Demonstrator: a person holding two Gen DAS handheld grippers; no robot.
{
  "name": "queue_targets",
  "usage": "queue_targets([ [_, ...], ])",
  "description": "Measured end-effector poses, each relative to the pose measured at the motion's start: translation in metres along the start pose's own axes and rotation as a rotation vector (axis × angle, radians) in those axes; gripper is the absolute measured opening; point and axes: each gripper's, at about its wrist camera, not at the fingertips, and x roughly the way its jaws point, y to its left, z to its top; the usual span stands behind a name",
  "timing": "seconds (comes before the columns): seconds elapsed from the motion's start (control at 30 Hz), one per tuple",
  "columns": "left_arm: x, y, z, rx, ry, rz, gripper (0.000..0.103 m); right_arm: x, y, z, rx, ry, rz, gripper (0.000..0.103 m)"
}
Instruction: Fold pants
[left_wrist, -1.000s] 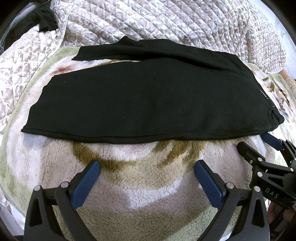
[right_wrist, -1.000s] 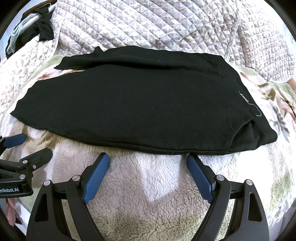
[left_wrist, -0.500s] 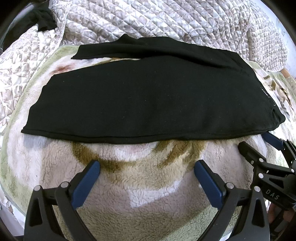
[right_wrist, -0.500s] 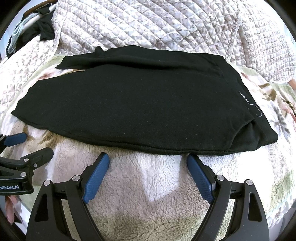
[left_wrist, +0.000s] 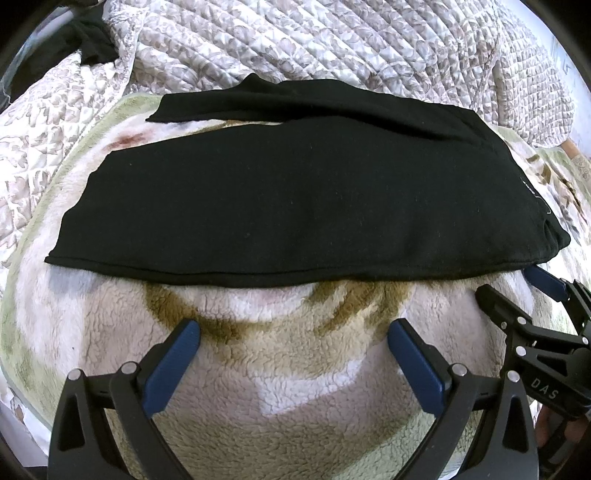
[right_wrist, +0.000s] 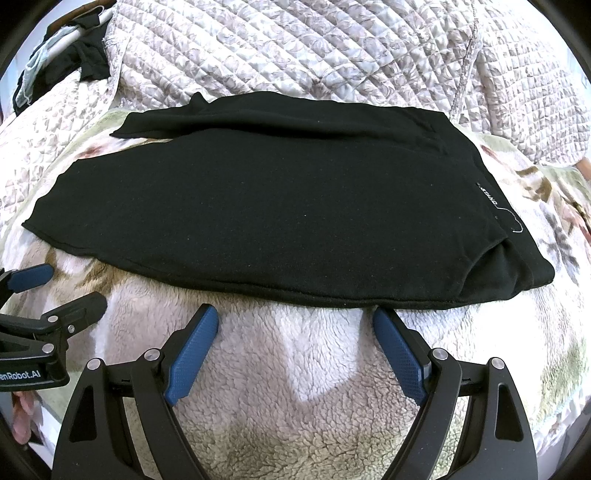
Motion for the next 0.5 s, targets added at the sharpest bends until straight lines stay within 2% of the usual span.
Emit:
queue_targets([
  [0.5, -0.0018, -0.0002, -0.0028, 0.013, -0.021, -0.009, 0.103, 0.0, 0.0002, -0.0001, 0.0, -0.001, 0.0, 0.086],
])
